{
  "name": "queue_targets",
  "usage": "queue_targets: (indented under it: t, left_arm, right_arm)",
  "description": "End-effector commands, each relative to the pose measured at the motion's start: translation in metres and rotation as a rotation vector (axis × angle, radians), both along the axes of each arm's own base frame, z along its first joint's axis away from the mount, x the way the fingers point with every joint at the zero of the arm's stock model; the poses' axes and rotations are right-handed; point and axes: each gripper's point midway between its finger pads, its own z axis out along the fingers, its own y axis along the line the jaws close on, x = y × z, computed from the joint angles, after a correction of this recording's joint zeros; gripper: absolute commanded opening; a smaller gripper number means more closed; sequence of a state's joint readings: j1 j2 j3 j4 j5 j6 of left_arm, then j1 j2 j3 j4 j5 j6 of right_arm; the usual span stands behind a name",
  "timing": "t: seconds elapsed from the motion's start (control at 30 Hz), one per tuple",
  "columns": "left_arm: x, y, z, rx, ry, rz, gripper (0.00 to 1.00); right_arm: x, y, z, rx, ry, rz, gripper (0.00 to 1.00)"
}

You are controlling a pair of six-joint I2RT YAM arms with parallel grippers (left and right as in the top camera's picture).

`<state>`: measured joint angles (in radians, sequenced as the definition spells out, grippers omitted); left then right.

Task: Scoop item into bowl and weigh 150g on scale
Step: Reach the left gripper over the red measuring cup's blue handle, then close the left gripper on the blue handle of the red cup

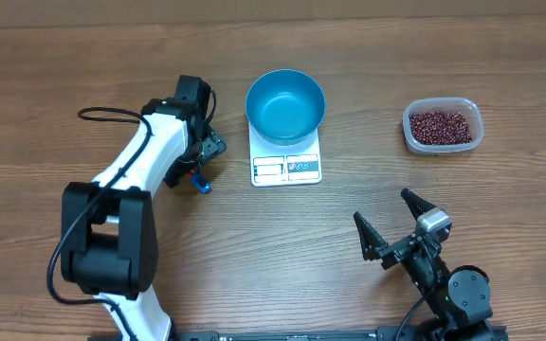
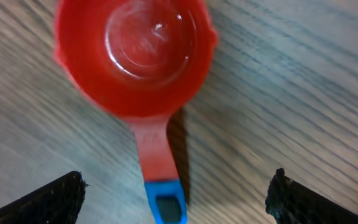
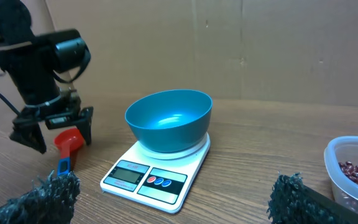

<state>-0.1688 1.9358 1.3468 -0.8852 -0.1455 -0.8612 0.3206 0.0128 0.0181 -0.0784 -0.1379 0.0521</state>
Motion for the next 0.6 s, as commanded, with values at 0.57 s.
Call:
queue_targets:
  t: [0.57]
  left_arm:
    - [-0.004,0.023,-0.048,-0.004,0.096,0.035,0.79]
  right_arm:
    - [0.001,-0.002,-0.001,0.005,-0.003,-0.013,1.00]
